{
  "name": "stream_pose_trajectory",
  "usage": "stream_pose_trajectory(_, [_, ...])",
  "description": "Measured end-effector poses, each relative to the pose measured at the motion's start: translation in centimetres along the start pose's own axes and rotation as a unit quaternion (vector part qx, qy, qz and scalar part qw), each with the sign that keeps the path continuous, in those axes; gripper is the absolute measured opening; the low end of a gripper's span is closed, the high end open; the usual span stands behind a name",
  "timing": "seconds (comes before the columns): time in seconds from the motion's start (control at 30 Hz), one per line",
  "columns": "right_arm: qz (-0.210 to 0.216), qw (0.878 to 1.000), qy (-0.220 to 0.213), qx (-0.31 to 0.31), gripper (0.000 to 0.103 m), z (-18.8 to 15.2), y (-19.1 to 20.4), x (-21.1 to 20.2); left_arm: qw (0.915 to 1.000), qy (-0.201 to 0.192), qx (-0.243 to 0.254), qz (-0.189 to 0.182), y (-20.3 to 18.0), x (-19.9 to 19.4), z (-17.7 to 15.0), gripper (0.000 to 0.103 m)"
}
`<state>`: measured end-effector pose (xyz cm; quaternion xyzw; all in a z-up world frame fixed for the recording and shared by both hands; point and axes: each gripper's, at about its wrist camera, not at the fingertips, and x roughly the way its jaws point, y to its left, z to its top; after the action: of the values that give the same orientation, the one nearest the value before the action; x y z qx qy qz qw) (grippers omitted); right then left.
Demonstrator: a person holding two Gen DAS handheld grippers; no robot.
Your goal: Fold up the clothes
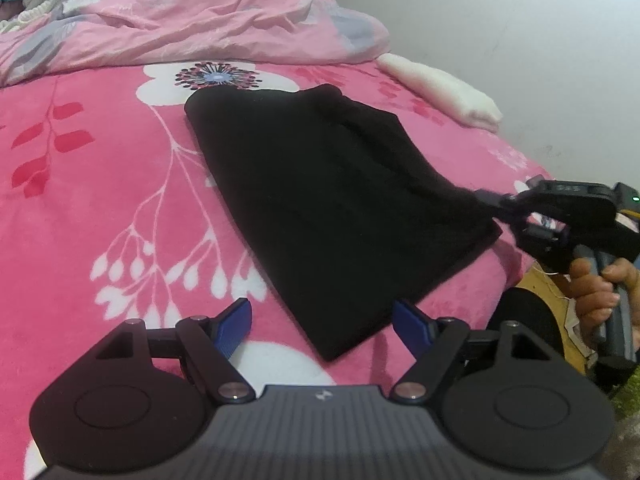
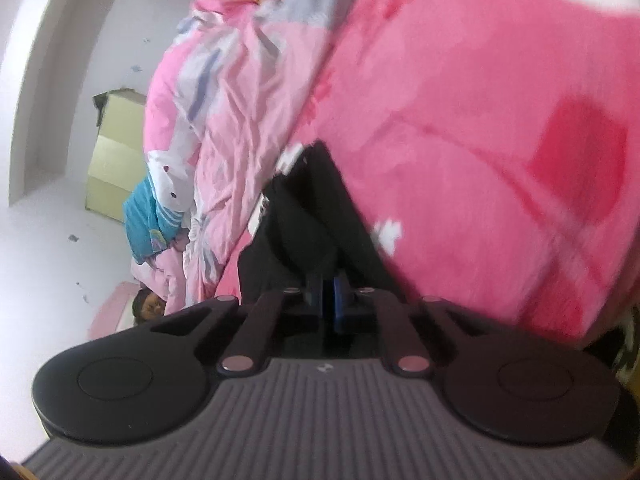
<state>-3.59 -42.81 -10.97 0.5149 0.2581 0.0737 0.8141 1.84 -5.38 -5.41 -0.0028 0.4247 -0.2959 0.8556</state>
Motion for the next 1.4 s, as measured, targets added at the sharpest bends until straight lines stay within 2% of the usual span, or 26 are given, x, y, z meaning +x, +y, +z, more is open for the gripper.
stream_pose_trajectory(0.2, [-0.012,1.000,-0.006,-0.026,0.002,-0.3,-0.6,-0.2,0.9999,0.005,0.009,0.008,-0.2,0.3,-0.1,0.078])
stream_pose_trajectory(0.33, [-0.023,0.997,-0.023,-0.077,0.002,-0.4,0.2,-1.0,0.9998,0.009,0.015,0.014,-0.4,0.4,-0.1,0.078])
stream_pose_trajectory(0.43, [-0.041,0.995,-0.022,-0.093,0.002,-0.3,-0.1,-0.8,0.9996,0.011,0.019,0.018,-0.5,0.5,-0.1,0.078])
stream_pose_trajectory(0.67, [-0.045,0.989,-0.035,-0.137,0.002,-0.2,0.9,-1.1,0.9996,0.015,0.019,0.017,-0.4,0.4,0.0,0.077])
stream_pose_trajectory(0.93, [-0.047,0.988,-0.033,-0.144,0.002,-0.4,1.1,-1.5,0.9995,0.019,0.022,0.016,-0.2,-0.4,-0.2,0.077])
stream_pose_trajectory(1.07, [-0.057,0.991,-0.020,-0.120,0.002,-0.6,-0.5,-1.0,0.9999,0.006,0.006,0.009,0.3,-1.1,-0.1,0.077])
stream_pose_trajectory(1.23, [-0.067,0.985,-0.022,-0.158,0.002,-0.7,0.6,-0.6,0.9994,-0.006,0.011,0.033,0.0,-0.1,0.7,0.077])
stream_pose_trajectory(1.4, [-0.079,0.982,-0.031,-0.167,0.008,-0.5,0.2,-1.5,0.9987,-0.003,0.029,0.042,-0.2,0.5,0.5,0.078])
